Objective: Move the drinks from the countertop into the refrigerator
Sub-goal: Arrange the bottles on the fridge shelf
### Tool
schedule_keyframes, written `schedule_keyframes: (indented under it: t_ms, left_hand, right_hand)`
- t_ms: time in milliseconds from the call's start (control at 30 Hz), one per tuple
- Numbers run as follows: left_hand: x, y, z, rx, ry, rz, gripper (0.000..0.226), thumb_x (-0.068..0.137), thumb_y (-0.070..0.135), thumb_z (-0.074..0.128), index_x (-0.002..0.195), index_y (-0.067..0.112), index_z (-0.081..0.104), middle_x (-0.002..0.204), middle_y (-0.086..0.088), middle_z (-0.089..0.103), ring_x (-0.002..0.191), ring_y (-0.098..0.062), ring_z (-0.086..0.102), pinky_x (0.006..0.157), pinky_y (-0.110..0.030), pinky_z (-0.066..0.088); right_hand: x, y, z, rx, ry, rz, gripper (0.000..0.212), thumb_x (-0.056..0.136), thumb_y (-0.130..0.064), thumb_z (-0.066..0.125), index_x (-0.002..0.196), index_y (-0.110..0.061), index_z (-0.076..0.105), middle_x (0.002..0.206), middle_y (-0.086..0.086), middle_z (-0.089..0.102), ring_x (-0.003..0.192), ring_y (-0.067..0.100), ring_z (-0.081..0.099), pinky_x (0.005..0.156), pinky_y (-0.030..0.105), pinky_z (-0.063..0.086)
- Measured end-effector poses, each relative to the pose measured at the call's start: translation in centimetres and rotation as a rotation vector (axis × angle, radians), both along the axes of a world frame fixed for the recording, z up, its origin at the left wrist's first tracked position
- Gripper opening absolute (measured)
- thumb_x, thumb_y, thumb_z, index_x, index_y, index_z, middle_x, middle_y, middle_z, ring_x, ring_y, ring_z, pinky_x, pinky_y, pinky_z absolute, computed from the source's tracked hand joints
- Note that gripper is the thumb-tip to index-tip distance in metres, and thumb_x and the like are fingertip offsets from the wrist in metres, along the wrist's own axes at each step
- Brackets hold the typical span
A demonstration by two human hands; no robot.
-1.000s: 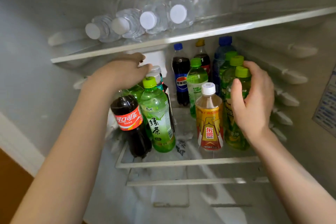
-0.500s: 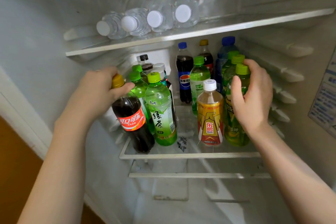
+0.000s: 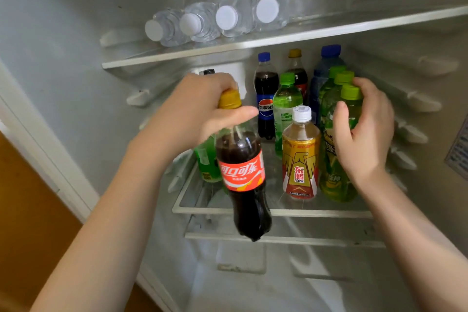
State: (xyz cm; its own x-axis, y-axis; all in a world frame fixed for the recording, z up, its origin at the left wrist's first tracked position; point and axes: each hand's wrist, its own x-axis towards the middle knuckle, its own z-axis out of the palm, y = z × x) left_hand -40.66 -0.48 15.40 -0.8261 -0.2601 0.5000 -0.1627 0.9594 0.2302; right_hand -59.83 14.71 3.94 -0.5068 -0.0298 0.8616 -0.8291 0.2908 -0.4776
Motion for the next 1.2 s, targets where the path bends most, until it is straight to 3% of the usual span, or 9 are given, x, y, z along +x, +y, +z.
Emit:
schedule_keyframes:
  t_ms: [167,267,333,433,567,667,900,1067,1200]
  left_hand:
    - [-4.1,0.3,0.5,-0.127,-0.074,-0.017,0.043,0.078,0.055,0.063,0.068,0.016,0.049,0.064,-0.003,0.054,0.061,-0.020,0.051,0.055,-0.032,0.037]
    - [-6.0,-0.6,0.9,-0.268,-0.107,0.002,0.047,0.080,0.053,0.064,0.062,0.028,0.030,0.058,0.006,0.040,0.053,-0.009,0.037,0.048,-0.027,0.022]
    - [-7.2,-1.5,0.7,-0.310,-0.110,-0.016,0.045,0.081,0.052,0.065,0.064,0.025,0.033,0.057,0.006,0.039,0.052,-0.007,0.035,0.046,-0.025,0.019]
    - [-9.6,-2.4,0.9,-0.304,-0.133,-0.016,0.044,0.081,0.052,0.065,0.070,0.017,0.041,0.057,0.006,0.041,0.052,-0.009,0.039,0.045,-0.018,0.023]
    - [-13.1,-3.3,2.0,-0.302,-0.311,0.104,0.049,0.080,0.057,0.063,0.076,0.008,0.058,0.063,-0.001,0.054,0.065,-0.023,0.055,0.058,-0.029,0.038]
    - [-14.6,-4.8,2.0,-0.291,-0.335,0.118,0.047,0.081,0.055,0.062,0.068,0.011,0.055,0.069,-0.005,0.065,0.074,-0.027,0.062,0.062,-0.030,0.041]
    - [-16.6,-7.0,2.3,-0.281,-0.389,0.109,0.051,0.086,0.051,0.060,0.056,0.011,0.047,0.052,-0.002,0.059,0.055,-0.022,0.056,0.057,-0.028,0.040]
    - [-17.8,-8.7,2.4,-0.171,-0.383,0.054,0.049,0.086,0.044,0.063,0.053,0.015,0.043,0.044,0.002,0.049,0.042,-0.012,0.044,0.045,-0.024,0.034]
    - [-18.3,-10.0,2.5,-0.156,-0.426,0.035,0.052,0.083,0.053,0.062,0.051,0.015,0.046,0.044,0.001,0.050,0.044,-0.012,0.044,0.049,-0.024,0.032]
  right_hand:
    - [-0.3,0.1,-0.1,0.018,-0.017,0.017,0.039,0.094,-0.023,0.044,0.129,-0.006,0.049,0.114,0.013,0.058,0.105,0.025,0.050,0.089,0.023,0.030]
    - [-0.3,0.2,-0.2,0.009,-0.006,0.019,0.038,0.094,-0.024,0.044,0.129,-0.007,0.048,0.113,0.012,0.058,0.104,0.021,0.049,0.088,0.021,0.030]
    - [-0.2,0.2,-0.1,0.007,0.000,0.022,0.039,0.094,-0.024,0.044,0.129,-0.007,0.047,0.112,0.012,0.057,0.103,0.020,0.048,0.087,0.021,0.030]
    - [-0.1,0.2,0.0,0.015,0.015,0.010,0.040,0.094,-0.023,0.044,0.128,-0.004,0.048,0.111,0.014,0.058,0.102,0.021,0.048,0.087,0.022,0.030]
    - [-0.1,0.2,0.2,0.012,0.022,-0.002,0.039,0.093,-0.020,0.046,0.127,-0.001,0.049,0.110,0.015,0.059,0.102,0.019,0.047,0.087,0.021,0.030]
    - [-0.2,0.1,0.3,0.013,0.021,-0.007,0.039,0.093,-0.021,0.045,0.127,-0.001,0.049,0.111,0.015,0.059,0.102,0.017,0.046,0.087,0.021,0.030]
    - [-0.4,-0.1,0.4,0.001,0.002,0.003,0.039,0.093,-0.023,0.043,0.127,-0.005,0.049,0.110,0.010,0.059,0.101,0.016,0.049,0.088,0.022,0.033]
    - [-0.4,-0.1,0.3,0.006,-0.029,0.003,0.042,0.093,-0.027,0.041,0.129,-0.007,0.048,0.114,0.009,0.059,0.105,0.017,0.050,0.088,0.020,0.032]
    - [-0.4,-0.1,0.2,0.010,-0.047,0.004,0.042,0.093,-0.029,0.040,0.129,-0.009,0.048,0.116,0.008,0.058,0.107,0.017,0.050,0.090,0.021,0.032]
